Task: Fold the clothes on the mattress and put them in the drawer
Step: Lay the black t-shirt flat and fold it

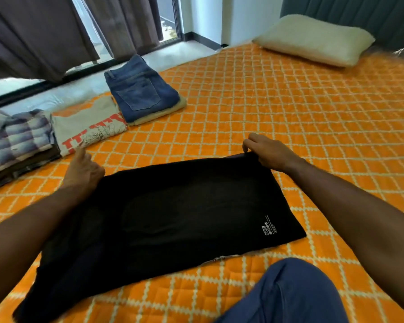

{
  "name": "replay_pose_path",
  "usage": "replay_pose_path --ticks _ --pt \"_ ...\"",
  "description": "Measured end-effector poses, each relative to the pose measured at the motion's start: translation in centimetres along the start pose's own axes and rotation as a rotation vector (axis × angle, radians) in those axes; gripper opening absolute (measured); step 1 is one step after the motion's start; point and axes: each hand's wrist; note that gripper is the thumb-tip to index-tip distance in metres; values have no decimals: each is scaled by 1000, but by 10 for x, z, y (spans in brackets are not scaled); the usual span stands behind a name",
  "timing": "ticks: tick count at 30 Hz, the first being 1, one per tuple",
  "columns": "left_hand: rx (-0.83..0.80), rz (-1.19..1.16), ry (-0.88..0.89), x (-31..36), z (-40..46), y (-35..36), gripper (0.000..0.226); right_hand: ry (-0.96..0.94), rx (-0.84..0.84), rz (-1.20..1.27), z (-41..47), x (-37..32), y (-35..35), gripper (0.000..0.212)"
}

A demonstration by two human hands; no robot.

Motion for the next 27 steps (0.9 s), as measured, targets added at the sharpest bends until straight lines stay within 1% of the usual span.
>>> replay_pose_path --ticks 2,4,7,10,13,14,16,19,21,23,25,27 --pt "-28 -83 -18 11 -26 -2 16 -43 -35 -49 -21 -11 -7 32" --pt "-69 -193 -42 21 -46 2 15 -73 -95 -94 -38 -19 -7 38" --pt "-110 -280 -51 42 -79 14 22 -83 -208 -190 -62 -38 -1 61" --pt "-127 -297 -47 60 -101 27 25 -3 -301 -139 -76 -55 14 72" --pt "-141 -298 -56 58 -113 37 25 95 -361 -72 -80 -68 12 79" --pt "-132 -314 -76 55 -116 38 25 118 -387 -71 -80 -69 10 79" --pt "-97 -386 -134 49 -119 44 24 179 -415 -66 -77 -76 6 70" --pt "-83 -637 -174 37 -123 55 32 233 -388 30 -64 -102 8 55" --pt "-54 -787 -158 32 -127 67 38 194 -347 109 -48 -134 15 52" --pt "-22 -864 -144 26 -130 79 39 155 -319 204 -29 -172 22 52" --pt "-10 -949 -128 21 -136 94 31 108 -314 270 -5 -215 26 49" --pt "-13 -1053 -101 20 -143 112 25 70 -317 325 18 -259 23 42"
Point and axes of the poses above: each hand's wrist, its own z-axis towards the middle knuckle, its own y-axis out of the palm, x = y × z, and after that the axes turned 1 degree about -z, right-handed
